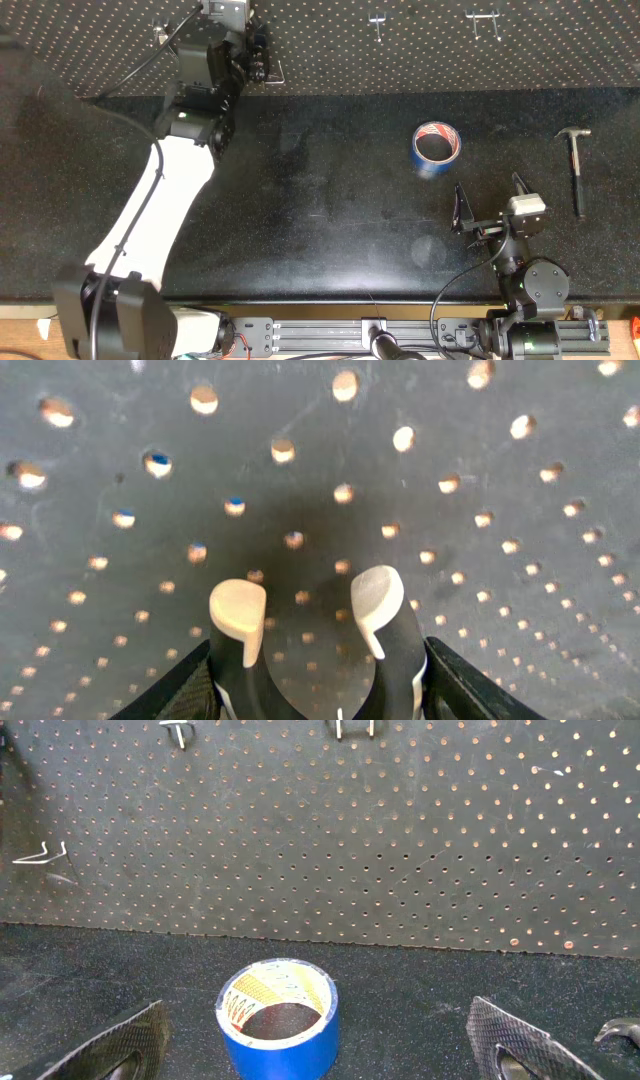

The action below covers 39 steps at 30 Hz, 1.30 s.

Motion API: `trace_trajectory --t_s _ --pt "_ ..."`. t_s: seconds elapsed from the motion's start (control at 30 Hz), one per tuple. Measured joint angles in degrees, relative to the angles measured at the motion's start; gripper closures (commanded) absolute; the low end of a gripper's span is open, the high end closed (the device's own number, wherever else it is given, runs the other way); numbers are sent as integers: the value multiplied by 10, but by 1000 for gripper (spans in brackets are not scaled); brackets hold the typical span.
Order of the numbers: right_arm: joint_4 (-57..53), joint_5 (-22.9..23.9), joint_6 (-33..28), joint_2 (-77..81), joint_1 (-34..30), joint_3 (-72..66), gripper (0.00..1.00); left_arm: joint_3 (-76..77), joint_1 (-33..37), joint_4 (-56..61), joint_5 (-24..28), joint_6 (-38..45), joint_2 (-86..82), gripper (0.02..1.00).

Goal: Place Tools Onto Pegboard

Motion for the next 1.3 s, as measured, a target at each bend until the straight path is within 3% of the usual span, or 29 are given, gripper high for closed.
trace_trajectory --t_s 0.53,1.03,1.07,1.13,1.17,1.2,1.23,1.3 --pt "0 0 0 0 0 0 25 1 0 75 10 0 -15 991" --pt "0 0 0 0 0 0 25 1 0 75 41 0 14 974" --pt "0 0 0 0 0 0 25 1 0 75 41 0 14 794" --pt "0 0 0 0 0 0 25 1 0 75 41 0 15 787" --pt "0 0 0 0 0 0 25 1 0 75 41 0 15 570" --pt "0 0 0 0 0 0 25 1 0 75 41 0 15 281" --pt "0 0 0 0 0 0 25 1 0 75 41 0 15 139" --pt "0 0 0 0 0 0 25 1 -3 72 47 0 16 23"
